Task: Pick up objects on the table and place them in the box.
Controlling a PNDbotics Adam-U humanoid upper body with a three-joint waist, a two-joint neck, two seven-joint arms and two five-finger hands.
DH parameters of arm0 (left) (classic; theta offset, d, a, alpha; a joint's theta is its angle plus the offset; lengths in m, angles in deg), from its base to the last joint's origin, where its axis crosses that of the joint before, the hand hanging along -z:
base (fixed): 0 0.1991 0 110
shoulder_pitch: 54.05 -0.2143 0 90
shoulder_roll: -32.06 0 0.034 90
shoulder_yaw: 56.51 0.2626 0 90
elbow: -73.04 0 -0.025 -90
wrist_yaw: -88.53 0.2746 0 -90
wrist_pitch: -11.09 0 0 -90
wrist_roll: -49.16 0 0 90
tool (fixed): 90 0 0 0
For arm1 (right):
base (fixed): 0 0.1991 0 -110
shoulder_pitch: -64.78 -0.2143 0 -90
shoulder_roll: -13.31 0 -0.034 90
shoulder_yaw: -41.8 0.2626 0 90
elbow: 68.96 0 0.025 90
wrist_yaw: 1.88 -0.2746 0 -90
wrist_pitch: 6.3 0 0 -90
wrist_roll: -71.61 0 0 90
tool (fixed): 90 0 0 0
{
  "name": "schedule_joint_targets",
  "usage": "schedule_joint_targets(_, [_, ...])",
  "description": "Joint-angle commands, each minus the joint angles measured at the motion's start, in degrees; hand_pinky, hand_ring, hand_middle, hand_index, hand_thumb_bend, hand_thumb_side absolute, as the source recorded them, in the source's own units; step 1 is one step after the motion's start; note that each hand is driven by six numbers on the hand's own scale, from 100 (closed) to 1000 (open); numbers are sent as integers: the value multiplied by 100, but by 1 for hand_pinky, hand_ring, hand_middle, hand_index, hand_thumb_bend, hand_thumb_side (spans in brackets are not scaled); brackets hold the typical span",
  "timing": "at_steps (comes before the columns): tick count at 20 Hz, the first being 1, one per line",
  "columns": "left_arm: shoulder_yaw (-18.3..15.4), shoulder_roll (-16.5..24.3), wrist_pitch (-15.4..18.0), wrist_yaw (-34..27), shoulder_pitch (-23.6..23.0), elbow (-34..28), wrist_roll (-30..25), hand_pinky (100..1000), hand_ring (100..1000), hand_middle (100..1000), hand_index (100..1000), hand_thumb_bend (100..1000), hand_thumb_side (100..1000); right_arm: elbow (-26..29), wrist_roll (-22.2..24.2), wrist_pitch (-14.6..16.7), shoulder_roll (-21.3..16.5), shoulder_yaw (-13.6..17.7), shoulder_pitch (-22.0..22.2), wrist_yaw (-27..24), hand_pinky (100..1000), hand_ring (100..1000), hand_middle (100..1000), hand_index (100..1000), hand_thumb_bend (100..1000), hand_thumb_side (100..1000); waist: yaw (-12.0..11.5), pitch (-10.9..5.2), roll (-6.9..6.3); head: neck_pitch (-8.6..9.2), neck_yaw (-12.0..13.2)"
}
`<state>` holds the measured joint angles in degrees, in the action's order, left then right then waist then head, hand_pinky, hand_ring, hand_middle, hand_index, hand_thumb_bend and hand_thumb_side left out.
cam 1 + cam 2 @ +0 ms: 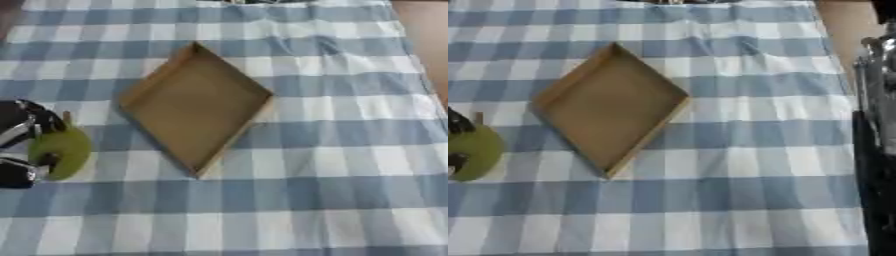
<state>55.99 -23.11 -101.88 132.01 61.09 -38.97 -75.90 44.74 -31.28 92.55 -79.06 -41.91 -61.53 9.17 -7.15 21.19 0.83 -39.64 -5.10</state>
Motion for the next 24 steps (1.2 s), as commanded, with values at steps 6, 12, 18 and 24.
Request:
schedule_joint_targets(6, [-68,157,203,276,91,-35,-101,809,793,800,896,462,151,89,35,4,-67,-19,-72,-35,846,800,715,799,100,573,-14,-117,-31,35,0])
schedule_joint_targets(12, [-90,157,412,814,48,-39,-418,821,823,831,921,537,233,89,69,1,-66,-42,-66,-48,846,800,715,798,100,573,-22,-133,-40,52,2])
schedule_joint_targets(18, [-24,73,488,922,61,49,-724,806,818,826,920,546,285,89,80,-1,-55,-49,-66,-56,847,800,715,799,100,573,-16,-125,-32,54,13])
schedule_joint_targets(24, [59,-1,454,648,130,256,-865,745,759,703,877,498,292,89,83,0,-45,-57,-67,-65,847,800,715,799,100,573,-7,-120,-27,42,27])
